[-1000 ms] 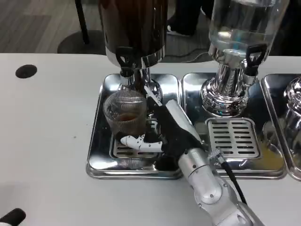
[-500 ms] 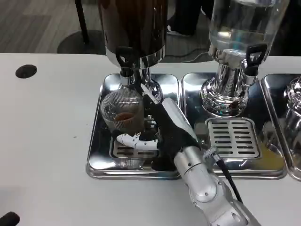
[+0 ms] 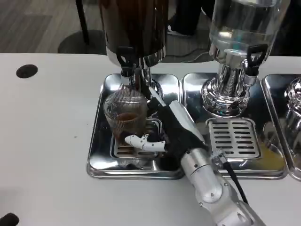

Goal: Grasp the cup under the faucet to collect the drink, then remove the cup.

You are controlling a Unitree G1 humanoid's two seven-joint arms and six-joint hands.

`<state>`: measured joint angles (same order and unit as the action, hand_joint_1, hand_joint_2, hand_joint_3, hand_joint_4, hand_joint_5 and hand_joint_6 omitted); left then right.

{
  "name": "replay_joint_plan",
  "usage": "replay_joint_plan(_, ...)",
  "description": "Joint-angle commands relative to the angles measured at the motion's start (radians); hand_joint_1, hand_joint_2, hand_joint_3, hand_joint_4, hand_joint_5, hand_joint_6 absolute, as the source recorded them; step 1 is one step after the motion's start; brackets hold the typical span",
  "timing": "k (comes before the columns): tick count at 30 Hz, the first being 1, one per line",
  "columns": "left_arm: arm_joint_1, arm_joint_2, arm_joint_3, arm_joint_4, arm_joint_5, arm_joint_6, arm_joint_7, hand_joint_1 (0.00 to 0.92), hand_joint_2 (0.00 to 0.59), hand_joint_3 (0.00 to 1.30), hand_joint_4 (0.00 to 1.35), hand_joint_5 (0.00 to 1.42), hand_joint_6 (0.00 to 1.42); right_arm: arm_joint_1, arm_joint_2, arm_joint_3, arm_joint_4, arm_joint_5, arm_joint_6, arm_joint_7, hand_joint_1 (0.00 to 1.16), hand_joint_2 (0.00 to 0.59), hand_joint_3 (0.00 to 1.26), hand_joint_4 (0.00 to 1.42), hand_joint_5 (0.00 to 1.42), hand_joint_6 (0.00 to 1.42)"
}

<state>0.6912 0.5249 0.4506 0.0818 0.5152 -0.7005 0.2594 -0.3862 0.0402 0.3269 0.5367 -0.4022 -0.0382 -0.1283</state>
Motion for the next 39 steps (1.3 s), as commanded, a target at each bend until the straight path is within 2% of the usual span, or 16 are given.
replay_joint_plan(1,-0.003,-0.005,-0.002,-0.006,-0.005,-0.005,0.005,0.0,0.038,0.0,0.0,0.0,0.0,0.011,-0.002,-0.013,0.007,0.013,-0.026,-0.015,0.87,0.18,0.02,0.05,0.06,0.0)
replay_joint_plan(18,-0.009,-0.003,-0.001,0.009,-0.01,-0.007,0.005,0.0,0.038,0.0,0.0,0.0,0.0,-0.005,0.021,-0.008,0.013,0.014,-0.016,-0.024,0.87,0.18,0.02,0.05,0.07,0.0)
replay_joint_plan(26,-0.013,-0.003,-0.004,0.017,-0.008,-0.008,0.005,0.0,0.038,0.0,0.0,0.0,0.0,0.001,0.035,-0.031,0.014,0.049,-0.03,-0.025,0.87,0.183,0.03,0.05,0.07,0.0)
replay_joint_plan(39,-0.018,-0.004,-0.008,0.021,-0.004,-0.005,0.005,0.0,0.038,0.0,0.0,0.0,0.0,0.009,0.035,-0.042,-0.002,0.064,-0.033,-0.026,0.86,0.187,0.03,0.06,0.07,0.0)
